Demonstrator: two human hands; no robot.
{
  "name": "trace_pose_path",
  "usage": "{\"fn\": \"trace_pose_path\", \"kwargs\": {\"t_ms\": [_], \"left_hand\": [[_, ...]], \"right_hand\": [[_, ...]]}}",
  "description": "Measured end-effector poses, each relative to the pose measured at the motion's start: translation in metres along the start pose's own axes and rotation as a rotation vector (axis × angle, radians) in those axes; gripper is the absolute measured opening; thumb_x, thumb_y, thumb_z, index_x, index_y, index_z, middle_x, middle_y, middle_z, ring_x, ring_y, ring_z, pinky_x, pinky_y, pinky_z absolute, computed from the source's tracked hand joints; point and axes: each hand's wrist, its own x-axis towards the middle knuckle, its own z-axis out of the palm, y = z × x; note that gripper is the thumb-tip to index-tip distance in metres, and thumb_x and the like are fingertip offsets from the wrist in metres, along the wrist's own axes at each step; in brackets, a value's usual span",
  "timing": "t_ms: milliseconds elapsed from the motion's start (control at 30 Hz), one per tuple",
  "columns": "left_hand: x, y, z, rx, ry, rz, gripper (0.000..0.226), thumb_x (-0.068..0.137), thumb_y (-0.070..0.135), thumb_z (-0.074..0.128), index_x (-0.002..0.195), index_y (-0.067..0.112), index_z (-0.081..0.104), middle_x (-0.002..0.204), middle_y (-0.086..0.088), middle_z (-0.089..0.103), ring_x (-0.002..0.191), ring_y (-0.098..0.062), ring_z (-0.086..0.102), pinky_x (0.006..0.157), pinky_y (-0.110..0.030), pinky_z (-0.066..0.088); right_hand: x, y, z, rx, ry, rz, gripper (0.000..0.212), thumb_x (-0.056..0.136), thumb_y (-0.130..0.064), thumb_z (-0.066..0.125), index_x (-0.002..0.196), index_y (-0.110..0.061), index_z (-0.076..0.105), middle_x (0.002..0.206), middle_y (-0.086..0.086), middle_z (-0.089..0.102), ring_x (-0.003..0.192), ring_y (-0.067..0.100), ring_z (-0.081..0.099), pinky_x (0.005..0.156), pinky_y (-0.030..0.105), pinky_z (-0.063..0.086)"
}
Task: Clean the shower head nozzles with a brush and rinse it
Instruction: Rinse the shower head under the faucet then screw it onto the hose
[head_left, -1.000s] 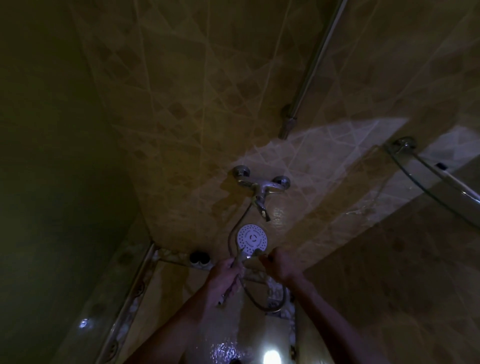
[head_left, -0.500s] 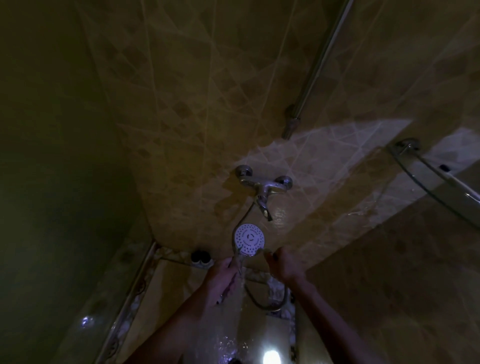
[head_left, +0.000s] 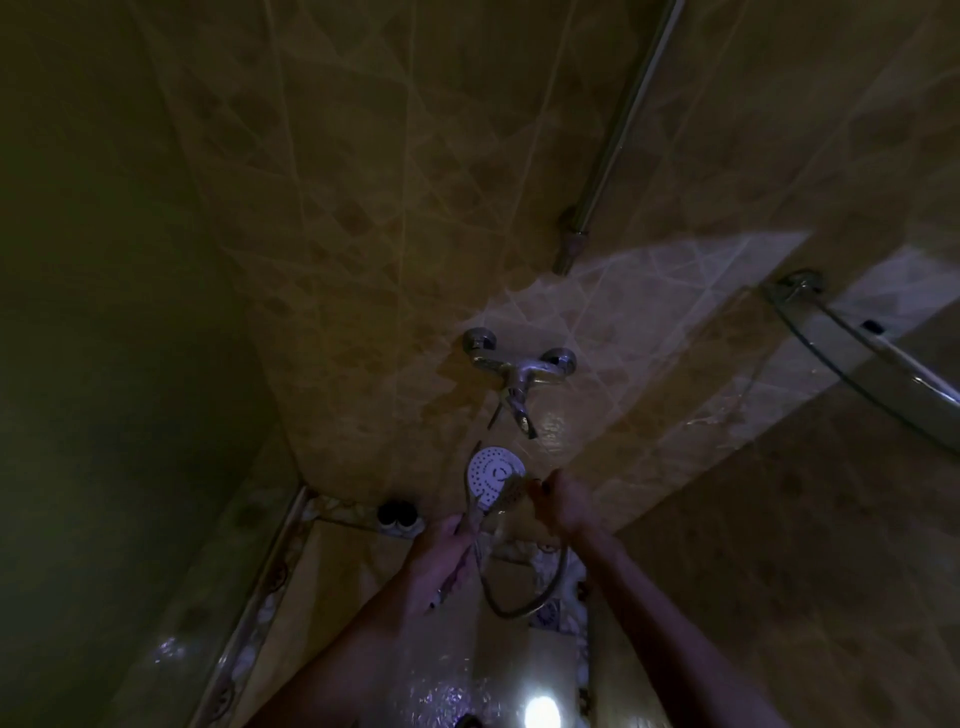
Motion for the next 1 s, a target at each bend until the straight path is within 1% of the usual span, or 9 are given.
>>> {"fn": "trace_pose_path", "kwargs": {"t_ms": [67, 233, 333, 433, 500, 700, 867, 933, 1000], "left_hand": [[0.0, 0.0, 0.0, 0.001, 0.009, 0.002, 0.031, 0.096, 0.039, 0.052, 0.076, 0.018, 0.061, 0.044, -0.002, 0.049, 0.031, -0.016, 0.041, 0.034, -0.02, 0.029], [0.002, -0.002, 0.001, 0.004, 0.021, 0.017, 0.031, 0.098, 0.035, 0.051, 0.082, 0.01, 0.061, 0.038, 0.001, 0.046, 0.028, -0.013, 0.04, 0.032, -0.017, 0.03], [0.001, -0.001, 0.001, -0.006, 0.015, 0.013, 0.031, 0.098, 0.036, 0.05, 0.077, 0.015, 0.059, 0.042, -0.001, 0.046, 0.029, -0.014, 0.04, 0.032, -0.017, 0.029], [0.001, -0.001, 0.0, -0.007, 0.008, -0.02, 0.027, 0.099, 0.032, 0.049, 0.079, 0.015, 0.057, 0.048, -0.002, 0.046, 0.031, -0.013, 0.04, 0.034, -0.019, 0.029], [0.0, 0.0, -0.002, -0.002, -0.004, -0.016, 0.028, 0.098, 0.032, 0.05, 0.077, 0.015, 0.056, 0.049, -0.003, 0.046, 0.031, -0.014, 0.039, 0.034, -0.019, 0.029], [-0.007, 0.006, -0.007, -0.03, -0.004, 0.013, 0.03, 0.097, 0.034, 0.052, 0.078, 0.012, 0.057, 0.047, -0.004, 0.045, 0.03, -0.014, 0.039, 0.032, -0.017, 0.028], [-0.01, 0.009, -0.008, -0.009, -0.008, 0.031, 0.033, 0.098, 0.038, 0.05, 0.079, 0.013, 0.059, 0.04, -0.001, 0.047, 0.027, -0.012, 0.039, 0.03, -0.016, 0.027], [-0.009, 0.009, -0.007, -0.015, -0.018, 0.017, 0.031, 0.098, 0.036, 0.049, 0.081, 0.012, 0.059, 0.04, -0.001, 0.047, 0.027, -0.012, 0.04, 0.03, -0.016, 0.027], [-0.008, 0.009, -0.007, -0.009, -0.018, 0.002, 0.03, 0.099, 0.034, 0.049, 0.079, 0.014, 0.058, 0.042, -0.002, 0.047, 0.027, -0.013, 0.04, 0.031, -0.017, 0.027]], "right_hand": [[-0.003, 0.006, 0.0, -0.003, -0.018, 0.01, 0.042, 0.098, -0.03, 0.049, 0.094, 0.009, 0.063, 0.088, 0.021, 0.066, 0.082, 0.029, 0.065, 0.062, 0.026, 0.035], [-0.015, 0.011, 0.014, -0.083, -0.068, -0.044, 0.043, 0.097, -0.034, 0.05, 0.06, -0.013, 0.042, 0.073, 0.009, 0.052, 0.069, 0.014, 0.05, 0.048, 0.027, 0.027], [-0.015, 0.003, 0.019, -0.096, -0.058, -0.098, 0.05, 0.098, -0.036, 0.047, 0.053, -0.02, 0.033, 0.07, 0.008, 0.048, 0.067, 0.015, 0.044, 0.053, 0.025, 0.027], [-0.006, -0.007, 0.014, -0.076, -0.044, -0.08, 0.045, 0.098, -0.032, 0.047, 0.057, -0.019, 0.036, 0.074, 0.01, 0.046, 0.07, 0.017, 0.042, 0.053, 0.027, 0.027], [-0.001, -0.009, 0.006, -0.079, -0.012, -0.061, 0.039, 0.098, -0.031, 0.048, 0.066, -0.01, 0.048, 0.075, 0.01, 0.045, 0.071, 0.018, 0.042, 0.051, 0.028, 0.026], [-0.005, 0.004, 0.0, -0.07, -0.03, -0.001, 0.03, 0.098, -0.03, 0.048, 0.086, -0.004, 0.056, 0.085, 0.018, 0.06, 0.075, 0.019, 0.051, 0.063, 0.027, 0.034], [-0.016, 0.002, 0.009, -0.12, -0.105, -0.038, 0.037, 0.098, -0.038, 0.046, 0.076, -0.009, 0.054, 0.073, 0.01, 0.054, 0.067, 0.018, 0.053, 0.056, 0.023, 0.037], [-0.017, -0.007, 0.008, -0.129, -0.116, -0.063, 0.04, 0.098, -0.035, 0.047, 0.061, -0.018, 0.045, 0.067, 0.007, 0.052, 0.061, 0.015, 0.052, 0.044, 0.018, 0.035], [-0.014, -0.016, 0.005, -0.153, -0.094, -0.089, 0.045, 0.098, -0.032, 0.046, 0.056, -0.021, 0.038, 0.072, 0.009, 0.052, 0.067, 0.017, 0.051, 0.044, 0.023, 0.032]]}}
